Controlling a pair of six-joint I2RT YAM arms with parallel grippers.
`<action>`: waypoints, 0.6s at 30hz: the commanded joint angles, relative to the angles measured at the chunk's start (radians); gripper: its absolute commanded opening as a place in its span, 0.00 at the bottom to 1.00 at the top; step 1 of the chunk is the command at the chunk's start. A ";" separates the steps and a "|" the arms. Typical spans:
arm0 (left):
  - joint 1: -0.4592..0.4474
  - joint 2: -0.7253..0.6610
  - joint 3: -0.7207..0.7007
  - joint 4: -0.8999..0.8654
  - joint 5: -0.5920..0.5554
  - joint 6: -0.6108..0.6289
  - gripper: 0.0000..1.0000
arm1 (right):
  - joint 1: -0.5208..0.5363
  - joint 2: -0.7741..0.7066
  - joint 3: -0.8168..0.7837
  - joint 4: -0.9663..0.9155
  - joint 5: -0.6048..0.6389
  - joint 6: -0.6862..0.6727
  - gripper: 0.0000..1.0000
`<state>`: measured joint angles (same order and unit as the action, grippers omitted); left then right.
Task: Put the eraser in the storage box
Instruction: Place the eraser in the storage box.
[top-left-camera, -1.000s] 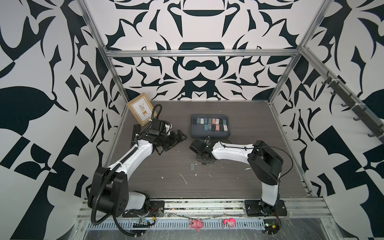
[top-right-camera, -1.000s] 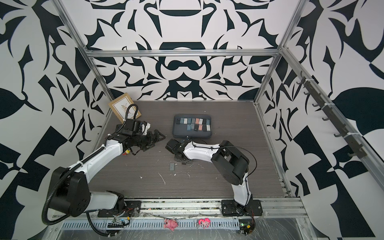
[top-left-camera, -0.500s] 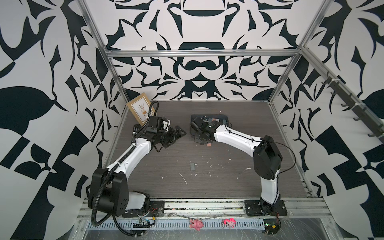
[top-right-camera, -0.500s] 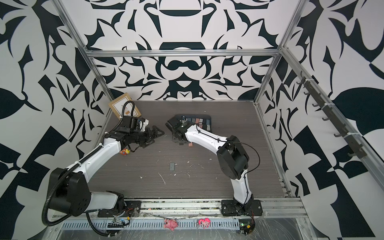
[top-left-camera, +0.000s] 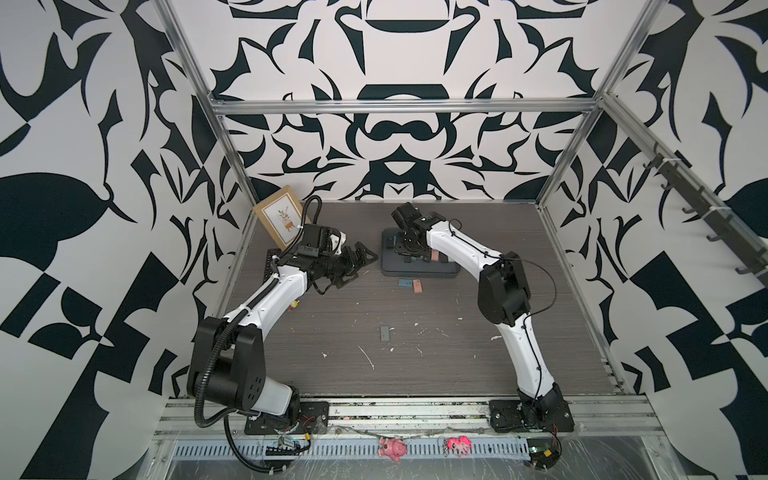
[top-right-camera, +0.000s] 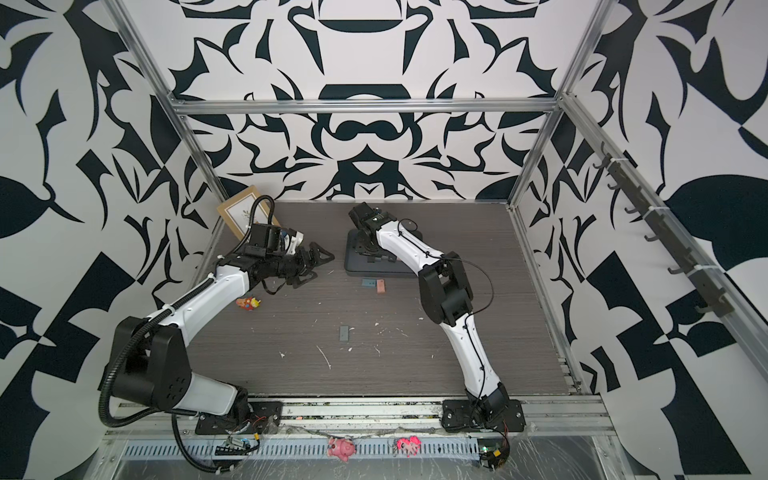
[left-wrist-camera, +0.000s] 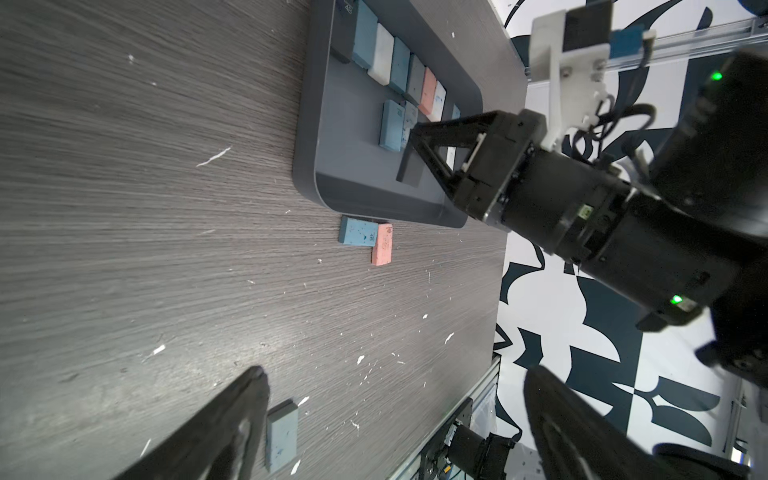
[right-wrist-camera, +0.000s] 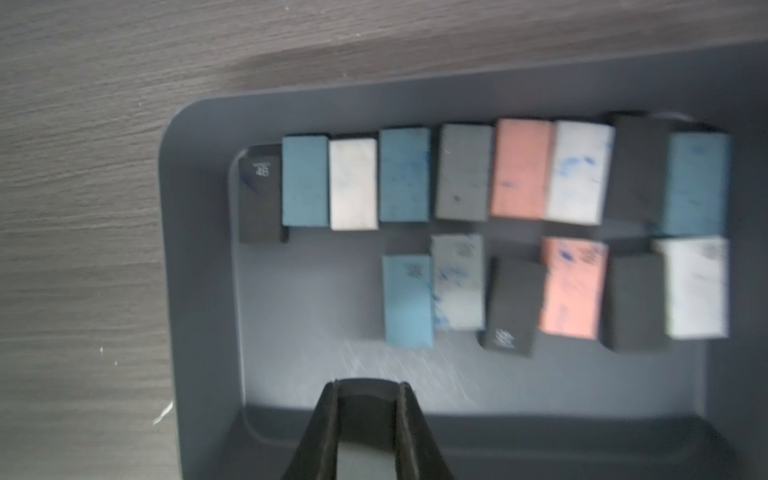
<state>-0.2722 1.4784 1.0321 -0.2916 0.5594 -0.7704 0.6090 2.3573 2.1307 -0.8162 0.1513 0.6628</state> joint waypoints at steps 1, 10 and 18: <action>0.008 0.027 0.025 0.010 0.019 -0.001 0.99 | 0.004 0.043 0.126 -0.056 -0.019 -0.045 0.16; 0.019 0.069 0.033 0.012 0.033 0.017 0.99 | -0.001 0.166 0.273 -0.092 -0.009 -0.064 0.18; 0.024 0.076 0.024 0.011 0.034 0.031 0.99 | -0.015 0.183 0.272 -0.079 0.032 -0.085 0.18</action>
<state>-0.2539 1.5482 1.0344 -0.2810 0.5777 -0.7559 0.6033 2.5645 2.3611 -0.8867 0.1513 0.5976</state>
